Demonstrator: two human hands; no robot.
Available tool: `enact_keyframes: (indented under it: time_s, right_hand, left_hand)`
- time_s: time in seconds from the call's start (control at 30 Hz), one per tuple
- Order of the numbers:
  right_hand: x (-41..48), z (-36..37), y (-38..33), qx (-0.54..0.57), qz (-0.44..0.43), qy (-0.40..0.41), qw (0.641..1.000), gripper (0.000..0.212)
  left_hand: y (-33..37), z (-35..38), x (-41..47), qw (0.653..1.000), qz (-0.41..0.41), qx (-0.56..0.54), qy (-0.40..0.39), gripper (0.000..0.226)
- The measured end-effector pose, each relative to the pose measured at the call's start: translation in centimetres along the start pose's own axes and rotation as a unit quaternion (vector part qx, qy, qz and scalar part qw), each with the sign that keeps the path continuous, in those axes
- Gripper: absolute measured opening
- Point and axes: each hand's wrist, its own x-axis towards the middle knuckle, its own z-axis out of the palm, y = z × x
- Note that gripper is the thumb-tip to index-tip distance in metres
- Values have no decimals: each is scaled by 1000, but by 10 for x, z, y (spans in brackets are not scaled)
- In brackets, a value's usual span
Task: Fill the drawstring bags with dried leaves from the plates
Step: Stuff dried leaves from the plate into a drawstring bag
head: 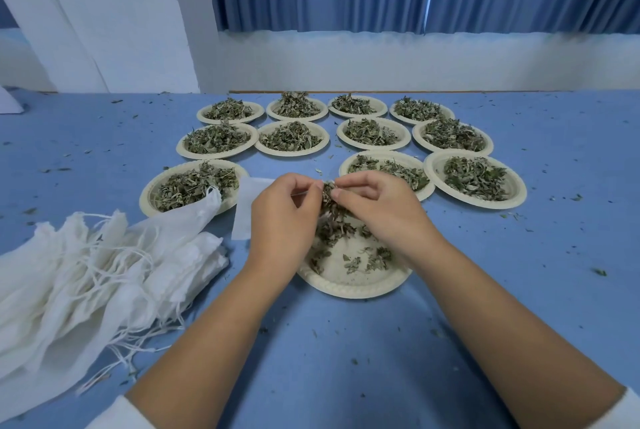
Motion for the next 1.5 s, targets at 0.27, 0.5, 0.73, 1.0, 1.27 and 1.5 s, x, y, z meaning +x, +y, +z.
enact_keyframes:
  time_s: [0.27,0.5,0.73,1.0,1.27,1.5]
  right_hand:
    - [-3,13,5,22,-39,105,993,13]
    - [-3,12,4,-21,-68,113,991,13]
    - [-4,2,2,6,-57,13,998,11]
    - [1,-1,3,141,167,14,976,40]
    - [3,2,4,145,163,-13,976,9]
    - [6,5,5,63,142,44,987,5]
  left_hand:
    - [5,0,-4,1000,1,-23,-9,11]
    - [7,0,-5,1000,-2,-30,-6,10]
    - [4,-5,1,998,-40,-40,-1,10]
    - [11,-6,-2,996,-32,-75,-29,11]
    - [14,-9,-8,994,87,7,-59,9]
    - [12,-3,-12,985,141,76,-63,11]
